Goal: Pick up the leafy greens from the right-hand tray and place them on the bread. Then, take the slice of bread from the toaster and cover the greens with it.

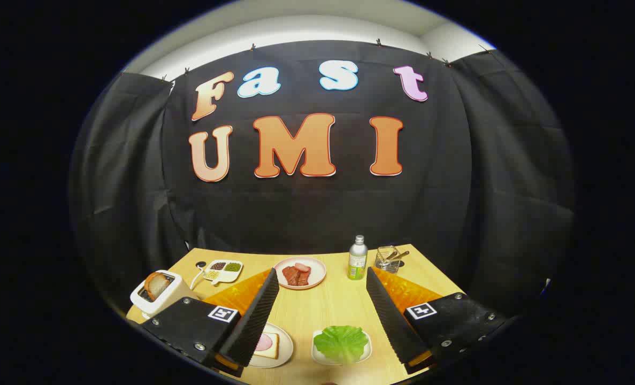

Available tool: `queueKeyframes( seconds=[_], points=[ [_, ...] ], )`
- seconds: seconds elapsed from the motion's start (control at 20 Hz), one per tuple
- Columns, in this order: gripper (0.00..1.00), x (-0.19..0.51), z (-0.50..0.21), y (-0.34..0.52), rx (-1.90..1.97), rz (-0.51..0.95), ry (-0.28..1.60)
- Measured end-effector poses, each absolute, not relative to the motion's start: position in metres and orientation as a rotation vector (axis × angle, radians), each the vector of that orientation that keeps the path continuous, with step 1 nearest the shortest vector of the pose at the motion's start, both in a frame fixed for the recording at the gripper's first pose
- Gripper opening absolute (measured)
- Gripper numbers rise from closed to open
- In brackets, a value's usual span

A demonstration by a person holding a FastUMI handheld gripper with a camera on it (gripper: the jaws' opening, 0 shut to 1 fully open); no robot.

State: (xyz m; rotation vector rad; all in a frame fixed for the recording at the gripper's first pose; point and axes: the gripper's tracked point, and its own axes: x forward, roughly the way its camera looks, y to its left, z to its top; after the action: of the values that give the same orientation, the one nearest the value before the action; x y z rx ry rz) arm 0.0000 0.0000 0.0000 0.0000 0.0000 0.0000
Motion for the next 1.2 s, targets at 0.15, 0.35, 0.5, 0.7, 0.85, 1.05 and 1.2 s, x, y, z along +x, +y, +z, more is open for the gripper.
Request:
queueKeyframes(
  seconds=[0.15, 0.35, 0.5, 0.7, 0.85, 1.05, 1.2],
  points=[
    [0.98, 0.0, -0.001, -0.005, 0.003, -0.006, 0.003],
    [0.99, 0.0, 0.001, -0.009, 0.004, -0.007, -0.007],
    [0.98, 0.001, -0.001, -0.015, 0.007, -0.017, -0.009],
    [0.99, -0.001, -0.007, -0.021, 0.015, -0.021, 0.003],
    [0.98, 0.001, -0.019, -0.022, 0.011, -0.021, 0.04],
    [0.99, 0.007, -0.053, -0.021, -0.011, -0.006, 0.153],
    [0.99, 0.015, -0.08, -0.019, -0.031, 0.011, 0.256]
  ],
)
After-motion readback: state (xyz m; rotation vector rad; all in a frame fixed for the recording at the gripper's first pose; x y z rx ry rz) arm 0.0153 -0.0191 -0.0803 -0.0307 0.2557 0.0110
